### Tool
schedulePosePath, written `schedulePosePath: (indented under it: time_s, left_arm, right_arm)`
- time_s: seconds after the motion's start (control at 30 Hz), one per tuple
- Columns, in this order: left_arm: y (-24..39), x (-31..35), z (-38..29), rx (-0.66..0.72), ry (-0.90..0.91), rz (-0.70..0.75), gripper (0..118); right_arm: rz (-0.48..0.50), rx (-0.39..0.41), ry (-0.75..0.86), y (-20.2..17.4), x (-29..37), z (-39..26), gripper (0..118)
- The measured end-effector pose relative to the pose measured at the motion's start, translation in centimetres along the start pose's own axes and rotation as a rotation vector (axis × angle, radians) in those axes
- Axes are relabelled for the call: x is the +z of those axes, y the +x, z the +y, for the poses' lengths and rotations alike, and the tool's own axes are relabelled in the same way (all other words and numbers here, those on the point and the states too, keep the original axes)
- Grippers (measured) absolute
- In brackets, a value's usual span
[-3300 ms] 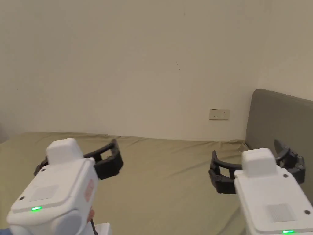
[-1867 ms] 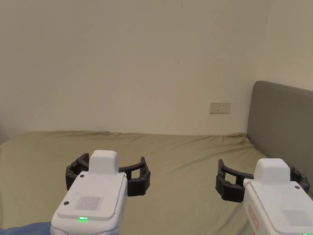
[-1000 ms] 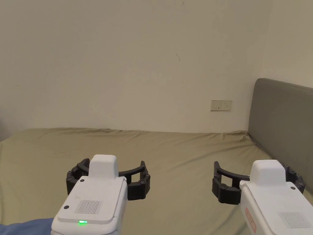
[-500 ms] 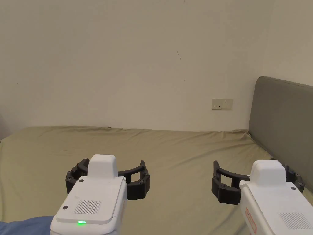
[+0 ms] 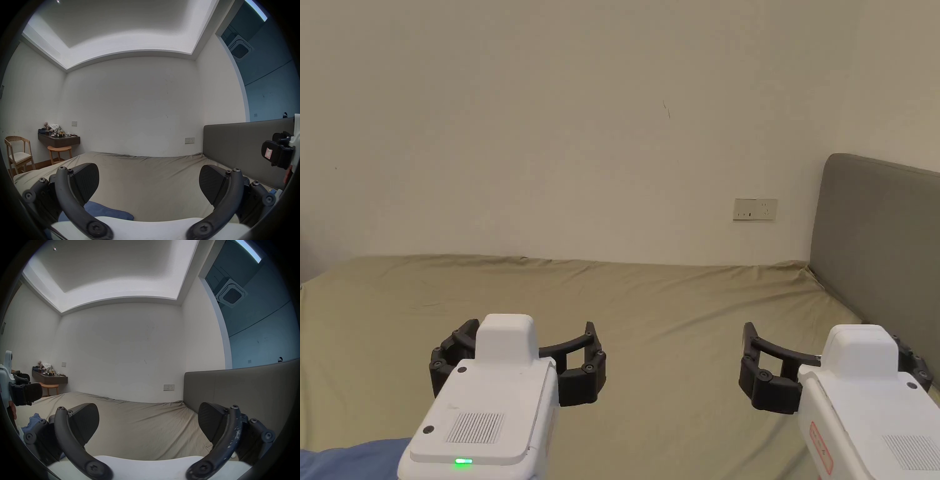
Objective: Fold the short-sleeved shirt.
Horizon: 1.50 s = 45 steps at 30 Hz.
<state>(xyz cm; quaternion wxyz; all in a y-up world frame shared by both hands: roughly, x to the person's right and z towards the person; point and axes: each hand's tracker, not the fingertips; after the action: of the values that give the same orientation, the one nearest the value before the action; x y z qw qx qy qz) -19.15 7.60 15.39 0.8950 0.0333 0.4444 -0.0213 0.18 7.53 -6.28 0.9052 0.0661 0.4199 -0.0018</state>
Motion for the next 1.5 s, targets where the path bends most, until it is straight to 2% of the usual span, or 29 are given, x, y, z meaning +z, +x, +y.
schedulePosePath:
  time_s: [0.03,0.07,0.1,0.13,0.17,0.2,0.23,0.3,0.43,0.53,0.6,0.7,0.83,0.97,1.1,1.23,1.27,1.3,1.33,1.37,1.4,1.5]
  left_arm:
    - [0.0,0.1,0.0,0.0,0.002,-0.003,118]
    - [0.1,0.3,0.0,-0.005,0.004,-0.006,114]
    - [0.3,0.5,0.0,-0.013,0.014,-0.013,98]
    - [0.4,0.7,0.1,-0.019,0.018,-0.016,58]
    - [0.6,0.6,0.2,-0.024,0.015,-0.019,14]
    - [0.8,0.4,0.2,-0.023,0.013,-0.015,1]
    - [0.9,0.7,0.2,-0.007,0.022,-0.018,0]
    - [1.2,0.8,0.4,-0.001,0.007,-0.069,0]
    - [2.4,0.9,0.3,-0.028,0.044,-0.03,0]
    - [1.6,0.9,0.7,0.005,0.032,-0.03,0]
    - [0.0,1.4,0.9,0.002,0.028,0.004,0]
    - [-4.5,2.9,1.2,-0.035,0.033,0.145,0]
    - [-11.8,5.9,1.6,-0.032,0.016,0.357,0]
    - [-17.2,8.0,0.9,-0.045,-0.039,0.505,0]
    - [-19.6,7.9,-1.0,-0.014,-0.12,0.528,0]
    - [-20.8,5.5,-4.1,0.037,-0.252,0.486,0]
    - [-21.3,4.6,-5.0,0.058,-0.309,0.466,3]
    - [-21.6,3.6,-6.0,0.081,-0.388,0.441,15]
    - [-22.1,2.5,-7.0,0.106,-0.462,0.413,40]
    - [-22.8,1.3,-8.3,0.138,-0.552,0.391,87]
    - [-23.3,0.4,-9.6,0.17,-0.613,0.381,117]
    - [-24.2,-1.5,-13.0,0.244,-0.698,0.37,112]
  right_arm:
    - [0.0,-0.004,0.003,0.1,0.1,0.0,118]
    - [-0.004,-0.004,0.006,0.1,0.2,0.0,113]
    - [-0.011,0.0,0.011,0.2,0.3,0.0,98]
    - [-0.025,0.005,0.018,0.2,0.4,0.0,73]
    - [-0.058,0.02,0.019,0.2,0.4,0.0,18]
    - [-0.081,0.027,0.009,0.2,0.2,0.0,1]
    - [-0.128,0.016,0.015,0.4,0.2,0.1,1]
    - [-0.038,-0.014,0.0,1.5,-0.2,0.0,1]
    - [-0.071,0.035,0.011,1.7,0.0,0.0,1]
    - [-0.053,0.023,0.007,1.5,-0.6,0.4,0]
    - [-0.004,0.012,0.005,-0.1,-1.2,0.5,0]
    - [0.126,0.012,0.016,-4.5,-2.4,0.5,0]
    - [0.313,-0.033,0.014,-11.5,-3.1,0.1,1]
    - [0.435,-0.05,-0.005,-16.4,-3.1,-0.8,1]
    - [0.461,-0.026,-0.035,-18.4,-3.9,-2.1,1]
    - [0.457,-0.008,-0.086,-19.0,-5.2,-3.4,1]
    - [0.452,-0.007,-0.102,-19.0,-5.6,-3.8,1]
    - [0.447,-0.007,-0.117,-19.1,-6.0,-4.2,1]
    - [0.441,-0.007,-0.131,-19.2,-6.4,-4.6,1]
    - [0.438,-0.006,-0.146,-19.3,-6.7,-5.1,1]
    - [0.433,-0.003,-0.159,-19.4,-7.0,-5.5,1]
    - [0.422,0.009,-0.197,-19.8,-8.0,-6.8,1]
